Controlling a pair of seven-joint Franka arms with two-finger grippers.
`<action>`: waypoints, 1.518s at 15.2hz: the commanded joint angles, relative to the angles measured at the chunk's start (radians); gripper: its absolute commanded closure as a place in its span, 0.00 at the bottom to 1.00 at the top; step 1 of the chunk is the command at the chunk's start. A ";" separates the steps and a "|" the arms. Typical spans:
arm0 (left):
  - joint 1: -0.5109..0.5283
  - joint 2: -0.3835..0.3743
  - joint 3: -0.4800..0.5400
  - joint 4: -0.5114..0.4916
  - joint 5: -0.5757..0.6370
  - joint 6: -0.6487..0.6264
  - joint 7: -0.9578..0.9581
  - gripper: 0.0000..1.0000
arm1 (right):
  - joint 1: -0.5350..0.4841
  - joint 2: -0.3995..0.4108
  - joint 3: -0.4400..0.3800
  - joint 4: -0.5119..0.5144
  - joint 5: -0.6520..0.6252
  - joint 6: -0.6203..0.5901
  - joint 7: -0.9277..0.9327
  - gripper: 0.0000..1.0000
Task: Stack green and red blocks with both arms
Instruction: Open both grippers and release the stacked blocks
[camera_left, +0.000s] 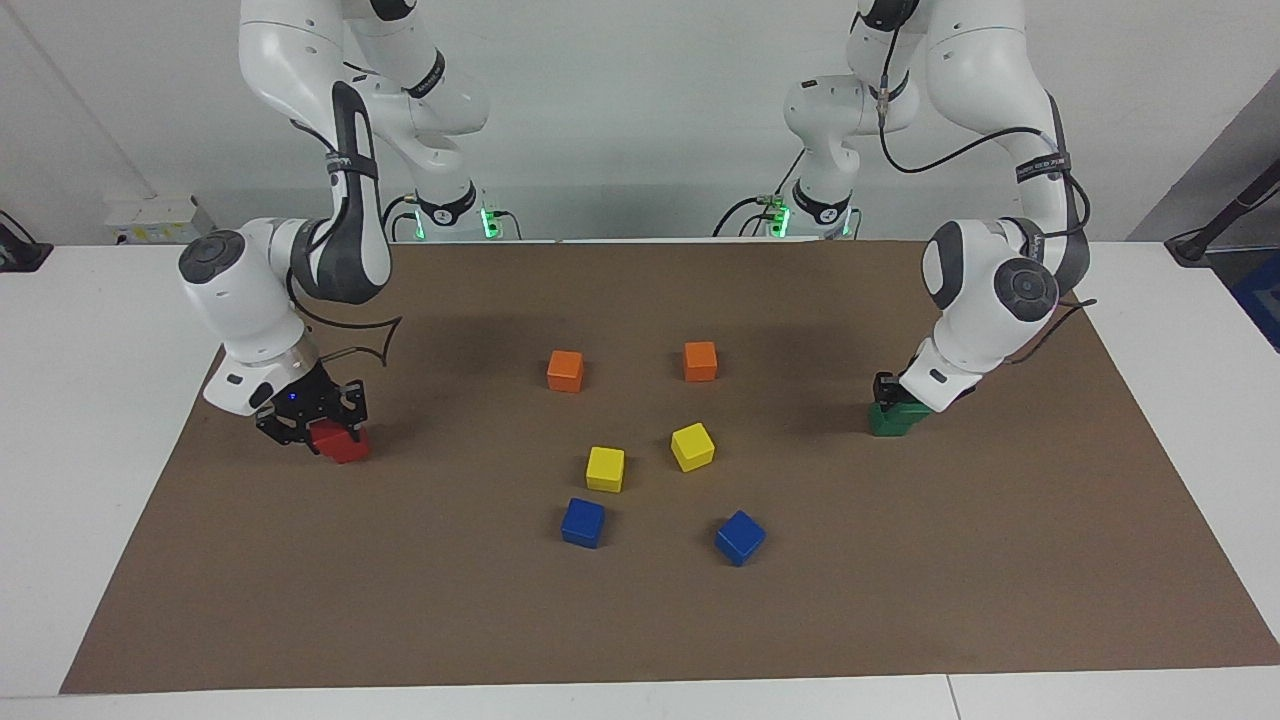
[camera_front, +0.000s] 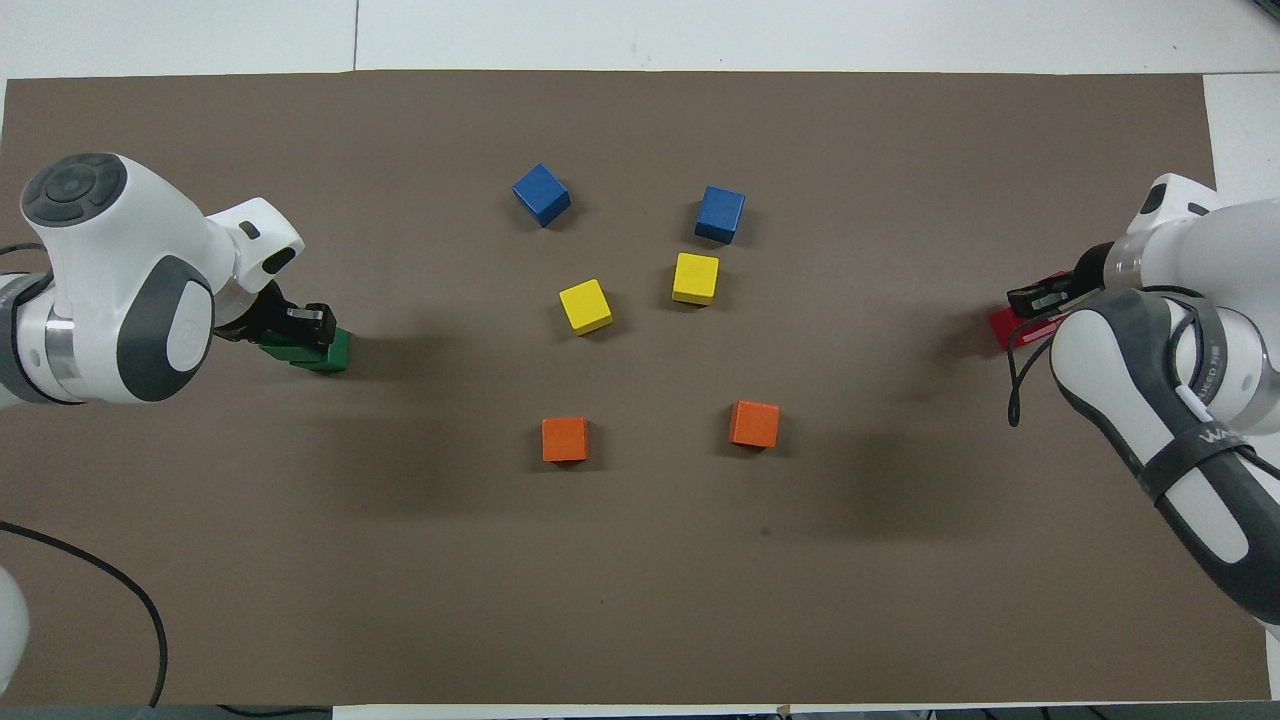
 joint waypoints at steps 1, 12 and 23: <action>-0.004 -0.046 0.007 -0.085 -0.018 0.066 0.015 0.31 | -0.009 -0.011 0.009 -0.041 0.012 0.020 0.003 0.38; 0.010 -0.131 0.010 0.095 -0.017 -0.175 0.018 0.00 | -0.004 -0.019 0.009 0.085 0.011 -0.131 0.003 0.00; 0.014 -0.296 0.011 0.117 -0.017 -0.380 0.016 0.00 | 0.048 -0.174 0.012 0.375 -0.095 -0.760 0.275 0.00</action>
